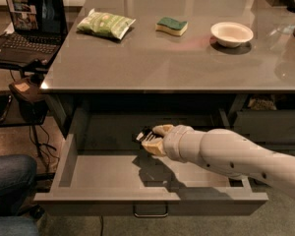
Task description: Place rxbar chocolate into top drawer
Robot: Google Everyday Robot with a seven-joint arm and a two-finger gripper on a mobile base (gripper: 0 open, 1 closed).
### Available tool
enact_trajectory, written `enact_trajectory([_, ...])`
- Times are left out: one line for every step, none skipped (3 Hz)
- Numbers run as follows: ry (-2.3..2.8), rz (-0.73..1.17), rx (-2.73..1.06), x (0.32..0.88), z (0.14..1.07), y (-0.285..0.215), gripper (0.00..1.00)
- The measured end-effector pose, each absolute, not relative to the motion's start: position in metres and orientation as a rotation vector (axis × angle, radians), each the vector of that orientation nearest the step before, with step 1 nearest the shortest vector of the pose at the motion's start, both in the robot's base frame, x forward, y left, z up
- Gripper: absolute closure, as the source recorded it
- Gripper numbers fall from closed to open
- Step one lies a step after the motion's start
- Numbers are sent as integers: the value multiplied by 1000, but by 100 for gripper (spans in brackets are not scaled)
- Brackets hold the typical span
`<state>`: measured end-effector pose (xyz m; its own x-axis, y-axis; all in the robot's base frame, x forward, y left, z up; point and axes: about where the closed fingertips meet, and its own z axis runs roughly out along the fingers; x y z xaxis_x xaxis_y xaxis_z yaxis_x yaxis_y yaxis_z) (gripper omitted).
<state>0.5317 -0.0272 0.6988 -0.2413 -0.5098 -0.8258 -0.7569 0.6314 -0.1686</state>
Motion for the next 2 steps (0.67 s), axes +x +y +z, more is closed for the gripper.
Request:
enact_trajectory([1975, 215, -1052, 537, 659, -45, 100])
enact_trajectory([2012, 62, -1144, 520, 633, -74, 100])
